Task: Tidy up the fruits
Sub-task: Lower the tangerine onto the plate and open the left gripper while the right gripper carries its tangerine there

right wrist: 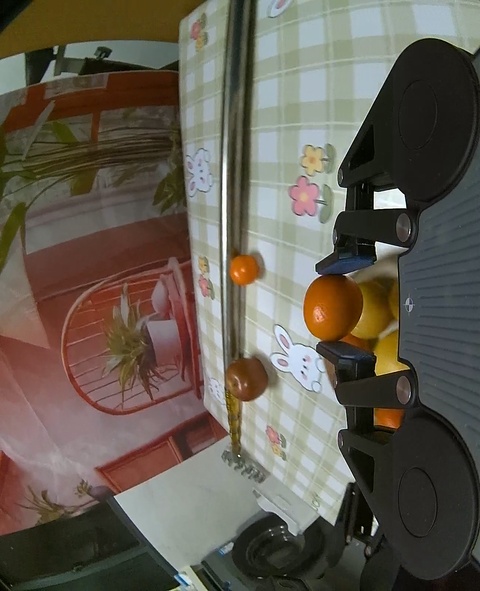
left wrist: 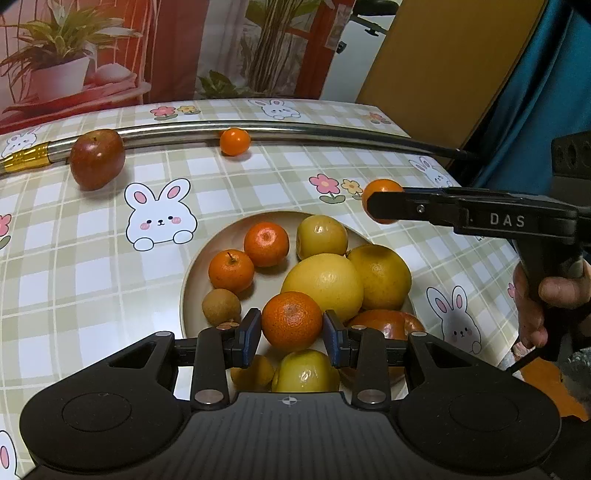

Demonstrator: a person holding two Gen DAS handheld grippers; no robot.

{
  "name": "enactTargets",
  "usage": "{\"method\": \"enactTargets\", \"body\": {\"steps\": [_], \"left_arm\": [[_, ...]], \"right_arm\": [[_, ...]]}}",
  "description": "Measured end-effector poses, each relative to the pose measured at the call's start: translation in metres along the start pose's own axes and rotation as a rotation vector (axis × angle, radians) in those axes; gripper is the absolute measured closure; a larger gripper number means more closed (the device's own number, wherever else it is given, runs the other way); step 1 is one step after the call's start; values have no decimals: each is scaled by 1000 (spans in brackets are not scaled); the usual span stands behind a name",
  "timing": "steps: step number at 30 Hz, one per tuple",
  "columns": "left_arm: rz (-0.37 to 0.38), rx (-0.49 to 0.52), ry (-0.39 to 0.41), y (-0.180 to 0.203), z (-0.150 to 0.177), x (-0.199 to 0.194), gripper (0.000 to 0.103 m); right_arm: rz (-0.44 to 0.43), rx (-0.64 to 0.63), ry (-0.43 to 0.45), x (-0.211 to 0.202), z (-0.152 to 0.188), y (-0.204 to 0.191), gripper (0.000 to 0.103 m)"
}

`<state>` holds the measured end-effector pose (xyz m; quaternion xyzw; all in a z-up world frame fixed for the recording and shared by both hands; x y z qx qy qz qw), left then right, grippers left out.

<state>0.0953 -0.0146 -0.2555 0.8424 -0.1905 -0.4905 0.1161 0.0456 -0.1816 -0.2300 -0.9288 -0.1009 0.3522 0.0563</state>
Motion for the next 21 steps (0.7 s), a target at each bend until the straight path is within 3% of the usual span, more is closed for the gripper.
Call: {"method": "enactTargets", "body": {"steps": [13, 21], "left_arm": [[-71, 18, 5, -4, 2, 5, 65], [-68, 29, 22, -2, 2, 5, 64]], "right_arm": [[-3, -33, -28, -1, 2, -17, 67], [-2, -41, -39, 2, 0, -17, 67]]}}
Point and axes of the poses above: each gripper's, at about its wrist camera, not at the fingertips, and x roughly the way its jaws point, y to its right, z to its underside, the point moved 1 cm from there along x, roughly the way its jaws point, and after that the axes turned 15 degrees about -x, right-handed, at the moved point
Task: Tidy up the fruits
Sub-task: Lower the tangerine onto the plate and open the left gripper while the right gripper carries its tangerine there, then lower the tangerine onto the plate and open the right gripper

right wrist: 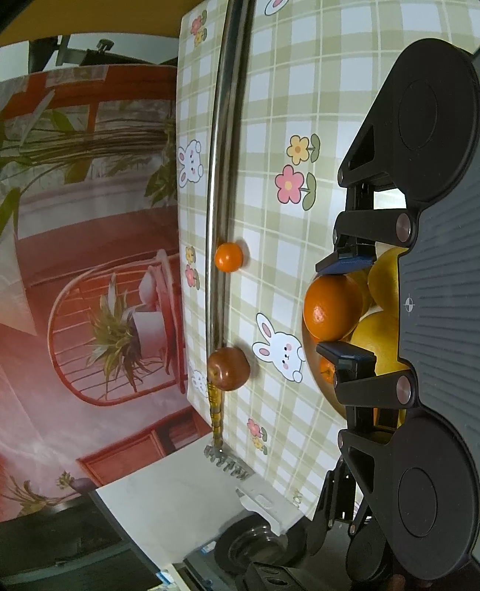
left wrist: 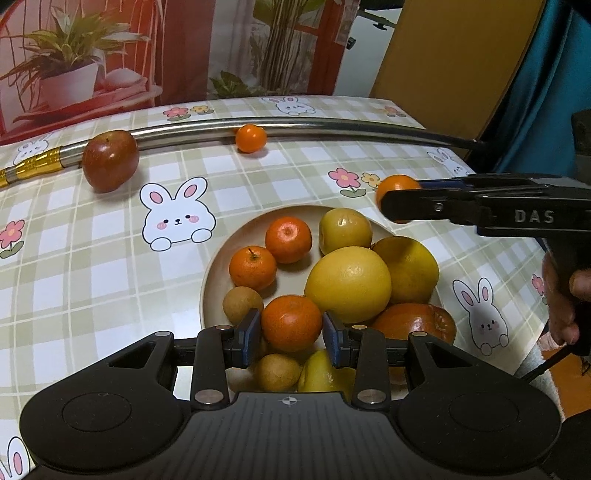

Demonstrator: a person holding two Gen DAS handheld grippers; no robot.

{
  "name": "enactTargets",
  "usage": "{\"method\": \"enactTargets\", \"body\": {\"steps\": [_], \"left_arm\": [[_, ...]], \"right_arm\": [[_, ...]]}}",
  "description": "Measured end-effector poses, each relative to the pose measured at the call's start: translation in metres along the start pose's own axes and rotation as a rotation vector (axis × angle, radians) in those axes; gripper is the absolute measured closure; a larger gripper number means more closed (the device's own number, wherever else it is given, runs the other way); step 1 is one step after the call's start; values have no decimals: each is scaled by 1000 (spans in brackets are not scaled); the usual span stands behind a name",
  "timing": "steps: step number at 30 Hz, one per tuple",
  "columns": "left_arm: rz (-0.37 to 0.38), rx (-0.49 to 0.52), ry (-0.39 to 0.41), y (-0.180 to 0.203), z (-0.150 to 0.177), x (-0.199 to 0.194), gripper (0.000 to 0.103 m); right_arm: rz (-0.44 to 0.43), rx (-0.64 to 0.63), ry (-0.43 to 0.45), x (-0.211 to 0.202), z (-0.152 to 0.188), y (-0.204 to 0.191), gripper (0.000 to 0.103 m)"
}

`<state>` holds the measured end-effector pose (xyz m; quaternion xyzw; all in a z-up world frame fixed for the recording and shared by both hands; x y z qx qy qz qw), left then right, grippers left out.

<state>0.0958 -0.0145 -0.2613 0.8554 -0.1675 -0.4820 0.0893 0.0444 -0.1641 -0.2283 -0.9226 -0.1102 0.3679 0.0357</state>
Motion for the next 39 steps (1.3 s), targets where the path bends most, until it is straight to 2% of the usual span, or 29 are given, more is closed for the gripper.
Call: {"method": "enactTargets", "body": {"steps": [2, 4, 11, 20, 28, 34, 39], "left_arm": [[1, -10, 6, -1, 0, -1, 63], [2, -26, 12, -4, 0, -4, 54], [7, -132, 67, -25, -6, -19, 54], [-62, -235, 135, -59, -18, -34, 54], [-86, -289, 149, -74, -26, -37, 54], [-84, -266, 166, -69, -38, -37, 54], [-77, -228, 183, -57, -55, -38, 54]], "right_arm": [[-1, -10, -5, 3, -3, -1, 67], [-6, -27, -13, 7, -6, -2, 67], [-48, -113, -68, 31, -19, -16, 67], [-121, -247, -164, 67, -31, -45, 67], [-116, -327, -211, 81, -24, -65, 65], [-110, -299, -182, 74, -27, -59, 63], [-83, -238, -117, 56, -35, -39, 63]]}}
Point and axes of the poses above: each gripper's, at about its wrist camera, not at the fingertips, and x roughly the way its jaws point, y to its right, z to its underside, the point moved 1 cm from there along x, roughly the way its jaws point, and after that the axes turned 15 degrees about -x, right-handed, at the moved point
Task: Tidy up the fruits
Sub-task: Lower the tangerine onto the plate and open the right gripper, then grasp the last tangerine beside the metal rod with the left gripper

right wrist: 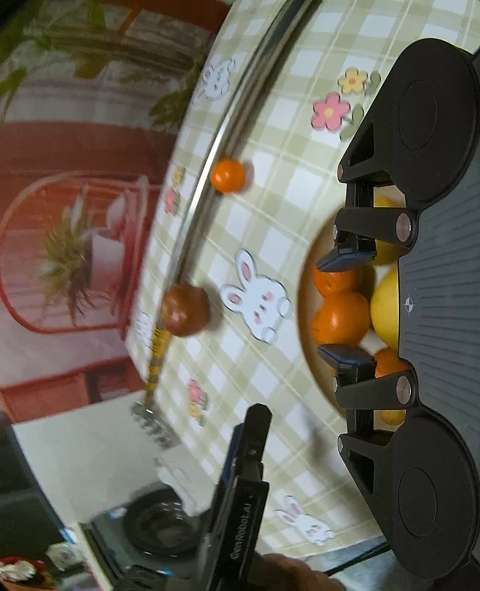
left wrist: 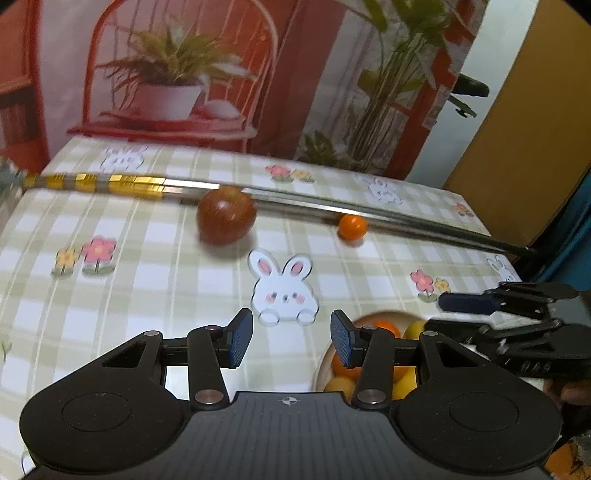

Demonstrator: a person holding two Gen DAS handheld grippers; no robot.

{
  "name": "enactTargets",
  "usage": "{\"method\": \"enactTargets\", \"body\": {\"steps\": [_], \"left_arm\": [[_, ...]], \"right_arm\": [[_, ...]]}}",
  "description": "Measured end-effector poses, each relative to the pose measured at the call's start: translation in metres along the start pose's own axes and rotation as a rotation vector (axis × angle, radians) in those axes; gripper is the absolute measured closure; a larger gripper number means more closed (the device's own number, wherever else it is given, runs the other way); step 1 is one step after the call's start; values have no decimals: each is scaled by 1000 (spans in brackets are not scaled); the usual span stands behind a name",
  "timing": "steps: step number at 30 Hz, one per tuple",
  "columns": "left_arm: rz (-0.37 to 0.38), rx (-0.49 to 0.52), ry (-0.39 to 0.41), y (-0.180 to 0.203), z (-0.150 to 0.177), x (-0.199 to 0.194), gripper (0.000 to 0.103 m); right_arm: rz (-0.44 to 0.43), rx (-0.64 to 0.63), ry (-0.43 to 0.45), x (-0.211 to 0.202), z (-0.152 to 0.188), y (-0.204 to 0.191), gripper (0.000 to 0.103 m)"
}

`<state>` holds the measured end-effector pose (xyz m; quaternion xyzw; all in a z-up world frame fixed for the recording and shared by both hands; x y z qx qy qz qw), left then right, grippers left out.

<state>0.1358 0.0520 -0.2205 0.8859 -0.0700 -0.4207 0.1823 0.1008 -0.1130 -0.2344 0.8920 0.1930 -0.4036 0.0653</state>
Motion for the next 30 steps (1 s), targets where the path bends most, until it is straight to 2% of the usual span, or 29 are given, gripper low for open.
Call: {"method": "enactTargets", "body": {"steps": [9, 11, 13, 18, 25, 30], "left_arm": [[41, 112, 10, 51, -34, 27, 54], [42, 128, 16, 63, -40, 40, 51], [26, 141, 28, 75, -46, 56, 42], [34, 174, -28, 99, -53, 109, 42], [2, 83, -89, 104, -59, 175, 43], [-31, 28, -112, 102, -61, 200, 45]], "right_arm": [[164, 178, 121, -47, 11, 65, 63], [203, 212, 137, -54, 16, 79, 63], [237, 235, 148, -59, 21, 90, 63], [290, 307, 171, -67, 38, 114, 62], [311, 399, 202, -72, 64, 136, 62], [316, 436, 188, -71, 80, 146, 62]]}}
Point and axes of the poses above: each gripper's, at about its wrist camera, not at the fingertips, and x roughly the way its jaws point, y to its right, z to its underside, the point moved 1 cm from there along x, roughly the way its jaws point, and after that the axes turned 15 degrees about -x, right-handed, at the moved point
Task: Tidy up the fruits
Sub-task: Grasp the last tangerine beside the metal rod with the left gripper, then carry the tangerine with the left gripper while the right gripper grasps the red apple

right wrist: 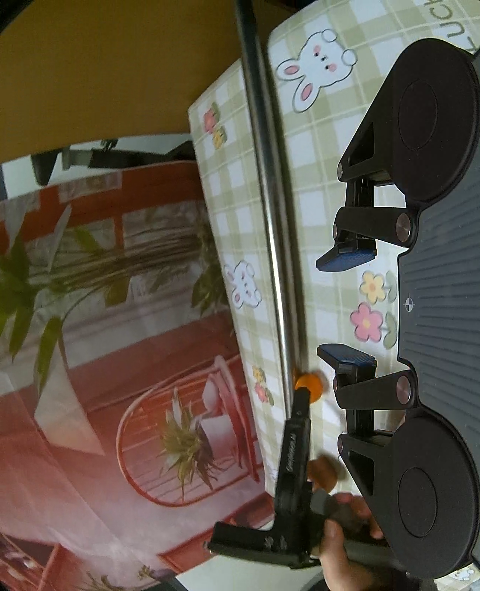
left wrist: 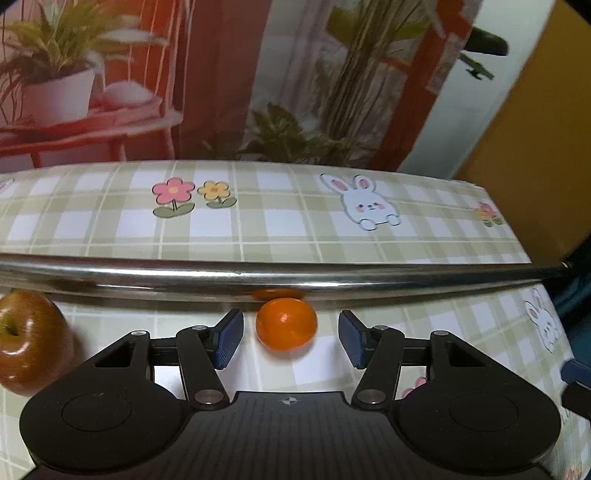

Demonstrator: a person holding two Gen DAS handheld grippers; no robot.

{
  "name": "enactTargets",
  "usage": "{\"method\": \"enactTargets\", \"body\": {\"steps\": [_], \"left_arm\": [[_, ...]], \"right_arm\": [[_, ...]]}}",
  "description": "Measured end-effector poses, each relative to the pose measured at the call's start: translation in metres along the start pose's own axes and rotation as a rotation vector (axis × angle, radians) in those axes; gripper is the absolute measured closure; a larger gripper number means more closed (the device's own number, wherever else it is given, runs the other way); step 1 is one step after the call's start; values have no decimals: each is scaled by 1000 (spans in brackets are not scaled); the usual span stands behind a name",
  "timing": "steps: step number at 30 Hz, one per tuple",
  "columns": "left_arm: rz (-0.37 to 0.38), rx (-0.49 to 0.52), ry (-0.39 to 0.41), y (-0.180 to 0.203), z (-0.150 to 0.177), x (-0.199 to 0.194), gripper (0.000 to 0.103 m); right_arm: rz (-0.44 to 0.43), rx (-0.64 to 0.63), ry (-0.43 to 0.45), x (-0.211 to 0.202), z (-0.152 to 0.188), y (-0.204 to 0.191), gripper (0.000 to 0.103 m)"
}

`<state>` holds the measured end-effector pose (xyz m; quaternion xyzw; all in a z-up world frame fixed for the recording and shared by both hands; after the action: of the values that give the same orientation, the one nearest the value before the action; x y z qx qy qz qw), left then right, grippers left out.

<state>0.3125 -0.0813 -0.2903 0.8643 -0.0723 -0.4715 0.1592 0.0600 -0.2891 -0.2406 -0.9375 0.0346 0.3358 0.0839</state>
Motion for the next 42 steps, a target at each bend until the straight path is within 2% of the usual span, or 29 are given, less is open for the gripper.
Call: {"method": "enactTargets", "body": {"steps": [2, 4, 10, 14, 22, 25, 30, 35, 42], "left_arm": [[-14, -3, -5, 1, -1, 6, 50], [-21, -3, -15, 1, -1, 8, 62], [-12, 0, -21, -5, 3, 2, 62], [16, 2, -15, -13, 9, -17, 62], [73, -12, 20, -49, 26, -91, 62], [72, -32, 37, -69, 34, -121, 62], [33, -41, 73, -112, 46, -173, 62], [-9, -89, 127, -163, 53, -225, 62], [-71, -124, 185, -212, 58, -259, 62]], "right_arm": [[2, 13, -3, 0, 4, 6, 62], [2, 22, -4, 1, 6, 9, 62], [-4, 32, -12, 3, 9, 10, 62], [-10, 31, -14, 0, 9, 7, 62], [-35, 25, -23, -10, 10, -12, 62], [-52, 27, -26, -13, 10, -21, 62], [-72, 7, -46, -18, 10, -44, 62], [-114, -50, -81, -17, 11, -82, 61], [-175, -144, -115, 2, -4, -145, 61]]}}
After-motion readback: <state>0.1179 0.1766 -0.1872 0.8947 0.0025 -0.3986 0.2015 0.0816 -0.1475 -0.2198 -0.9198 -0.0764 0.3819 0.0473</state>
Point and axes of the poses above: each gripper's, at about its wrist camera, not at the fingertips, and x roughly the way its jaws point, y to its right, z to its underside, the point moved 1 cm from there along x, roughly the way its jaws point, and after that the axes turned 15 degrees about -x, right-handed, at the moved point
